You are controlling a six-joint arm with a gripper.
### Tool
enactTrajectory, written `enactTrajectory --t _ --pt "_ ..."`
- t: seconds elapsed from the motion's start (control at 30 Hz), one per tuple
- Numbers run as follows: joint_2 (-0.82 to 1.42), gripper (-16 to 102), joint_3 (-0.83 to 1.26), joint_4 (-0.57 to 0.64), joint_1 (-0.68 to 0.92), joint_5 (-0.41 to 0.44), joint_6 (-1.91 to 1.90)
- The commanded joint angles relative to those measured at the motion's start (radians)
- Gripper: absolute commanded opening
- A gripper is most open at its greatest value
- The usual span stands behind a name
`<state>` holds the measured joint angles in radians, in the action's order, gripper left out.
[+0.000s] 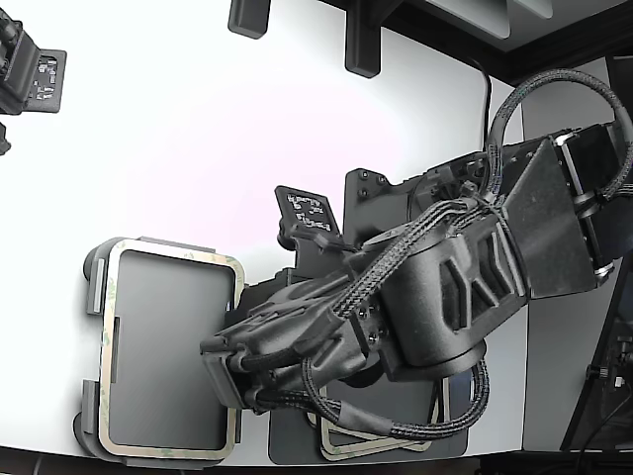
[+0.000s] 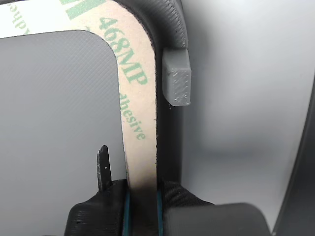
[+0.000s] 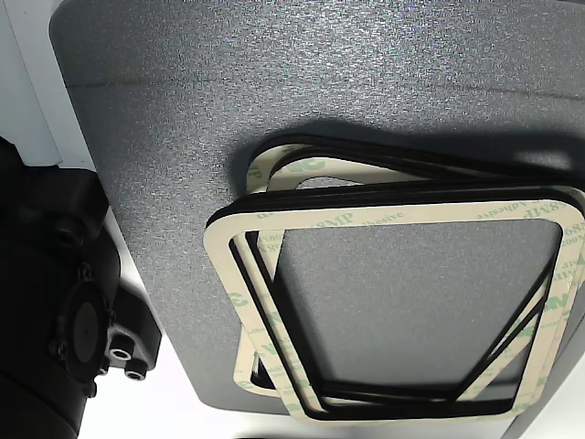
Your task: Grab top frame and put it into gray box.
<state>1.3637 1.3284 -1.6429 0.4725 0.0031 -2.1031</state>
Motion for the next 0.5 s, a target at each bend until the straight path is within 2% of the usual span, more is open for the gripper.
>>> enactTrajectory --t 0.0,0.47 --pt "0.017 -13 -0.018 0.002 -0.015 -0.005 0.000" --pt "0.011 -13 -0.014 0.014 -0.015 -0.008 -0.003"
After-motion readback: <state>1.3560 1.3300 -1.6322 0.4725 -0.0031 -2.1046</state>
